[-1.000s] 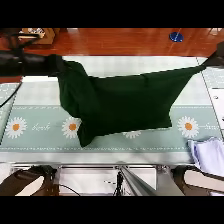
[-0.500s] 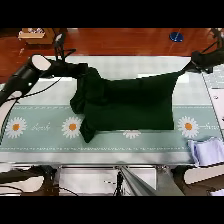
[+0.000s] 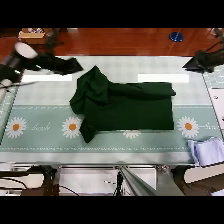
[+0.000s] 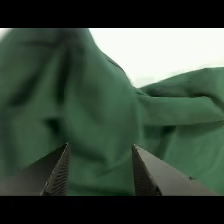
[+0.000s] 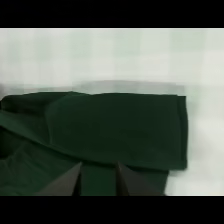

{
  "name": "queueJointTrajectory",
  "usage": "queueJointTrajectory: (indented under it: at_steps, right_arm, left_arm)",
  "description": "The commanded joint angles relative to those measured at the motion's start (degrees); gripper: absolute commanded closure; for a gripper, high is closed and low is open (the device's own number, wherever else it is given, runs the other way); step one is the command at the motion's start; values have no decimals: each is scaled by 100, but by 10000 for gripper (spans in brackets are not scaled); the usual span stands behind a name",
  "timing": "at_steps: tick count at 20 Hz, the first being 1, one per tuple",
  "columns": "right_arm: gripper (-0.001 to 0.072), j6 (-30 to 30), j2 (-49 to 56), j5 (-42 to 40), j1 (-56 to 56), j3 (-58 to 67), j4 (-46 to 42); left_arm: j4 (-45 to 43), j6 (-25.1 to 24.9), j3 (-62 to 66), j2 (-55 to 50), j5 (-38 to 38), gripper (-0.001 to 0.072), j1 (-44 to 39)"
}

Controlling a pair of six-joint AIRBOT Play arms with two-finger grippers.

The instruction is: Fold the shirts.

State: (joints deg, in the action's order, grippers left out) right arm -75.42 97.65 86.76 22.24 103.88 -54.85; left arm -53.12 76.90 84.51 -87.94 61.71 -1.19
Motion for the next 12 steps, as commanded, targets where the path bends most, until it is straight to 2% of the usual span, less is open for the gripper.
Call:
queueJointTrajectory:
  at_steps: [1,3,5,9,12]
  right_arm:
    - [405,258,-457,664,413,120,-966]
    - [405,20,-599,988,605,-37,-1781]
    - [405,-35,-664,1040,778,-492,-1639]
    - [390,328,-686,1025,835,-1856,-772]
    - [390,636,-686,866,835,-2570,-214]
  left_arm:
    - [-149,-15,684,186,1816,238,1054]
    - [-149,-33,407,452,2428,238,1585]
    - [-142,-260,-323,743,2739,238,1873]
    - [238,-704,-2422,1075,2476,237,1836]
    - [678,-1047,-3346,1062,1821,236,1781]
